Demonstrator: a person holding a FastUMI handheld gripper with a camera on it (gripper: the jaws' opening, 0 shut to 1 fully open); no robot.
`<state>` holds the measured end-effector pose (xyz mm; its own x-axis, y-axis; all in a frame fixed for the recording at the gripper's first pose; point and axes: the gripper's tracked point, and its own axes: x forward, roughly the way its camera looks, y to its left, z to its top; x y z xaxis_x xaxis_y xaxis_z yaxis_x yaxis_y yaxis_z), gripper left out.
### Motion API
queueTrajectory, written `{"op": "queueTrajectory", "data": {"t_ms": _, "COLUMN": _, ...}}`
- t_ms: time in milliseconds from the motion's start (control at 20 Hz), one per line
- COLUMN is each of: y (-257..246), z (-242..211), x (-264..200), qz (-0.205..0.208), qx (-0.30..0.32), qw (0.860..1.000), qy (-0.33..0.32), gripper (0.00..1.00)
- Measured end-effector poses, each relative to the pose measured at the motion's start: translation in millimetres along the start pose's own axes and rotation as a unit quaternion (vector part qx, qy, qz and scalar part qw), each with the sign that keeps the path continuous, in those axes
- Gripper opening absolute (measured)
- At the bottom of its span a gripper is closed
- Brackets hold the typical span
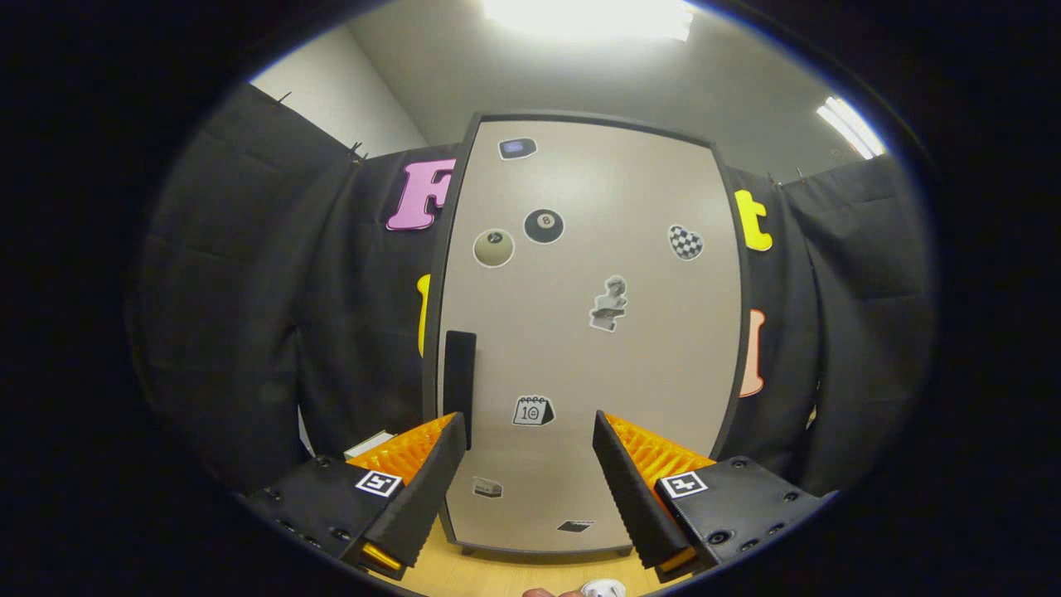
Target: Open the shoe cabinet door, grab the shoes and put them into the shoe cabinet, then close the shoe cabinet door.
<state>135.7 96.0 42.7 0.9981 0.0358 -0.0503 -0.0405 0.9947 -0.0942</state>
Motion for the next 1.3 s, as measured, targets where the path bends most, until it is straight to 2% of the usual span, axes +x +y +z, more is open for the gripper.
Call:
{"op": "queueTrajectory", "data": {"t_ms": 350, "y": 39.2, "z": -3.2, "x": 63.4, "qz": 0.03, "qx": 0.036, "qw": 0.998, "qy": 0.028, "gripper": 0.97}}
{"op": "queueTrajectory", "data": {"t_ms": 550, "y": 44.9, "z": -11.5, "x": 91.2, "qz": 0.011, "qx": 0.045, "qw": 0.998, "qy": 0.045, "gripper": 0.97}}
{"op": "queueTrajectory", "data": {"t_ms": 750, "y": 56.3, "z": -25.5, "x": 102.1, "qz": 0.021, "qx": 0.053, "qw": 0.996, "qy": 0.072, "gripper": 0.93}}
{"op": "queueTrajectory", "data": {"t_ms": 900, "y": 48.9, "z": -24.7, "x": 106.4, "qz": 0.002, "qx": 0.043, "qw": 0.997, "qy": 0.07, "gripper": 0.76}}
{"op": "queueTrajectory", "data": {"t_ms": 950, "y": 48.6, "z": -25.0, "x": 106.8, "qz": 0.001, "qx": 0.049, "qw": 0.996, "qy": 0.071, "gripper": 0.66}}
{"op": "queueTrajectory", "data": {"t_ms": 1000, "y": 48.9, "z": -25.9, "x": 107.2, "qz": 0.0, "qx": 0.06, "qw": 0.995, "qy": 0.078, "gripper": 0.62}}
{"op": "queueTrajectory", "data": {"t_ms": 1050, "y": 56.6, "z": -27.0, "x": 107.7, "qz": 0.016, "qx": 0.077, "qw": 0.993, "qy": 0.084, "gripper": 0.59}}
{"op": "queueTrajectory", "data": {"t_ms": 1100, "y": 55.9, "z": -27.7, "x": 108.1, "qz": 0.007, "qx": 0.081, "qw": 0.993, "qy": 0.088, "gripper": 0.55}}
{"op": "queueTrajectory", "data": {"t_ms": 1150, "y": 55.8, "z": -27.1, "x": 106.9, "qz": 0.006, "qx": 0.078, "qw": 0.993, "qy": 0.092, "gripper": 0.37}}
{"op": "queueTrajectory", "data": {"t_ms": 1300, "y": 55.2, "z": -27.2, "x": 107.0, "qz": 0.009, "qx": 0.067, "qw": 0.993, "qy": 0.092, "gripper": 0.33}}
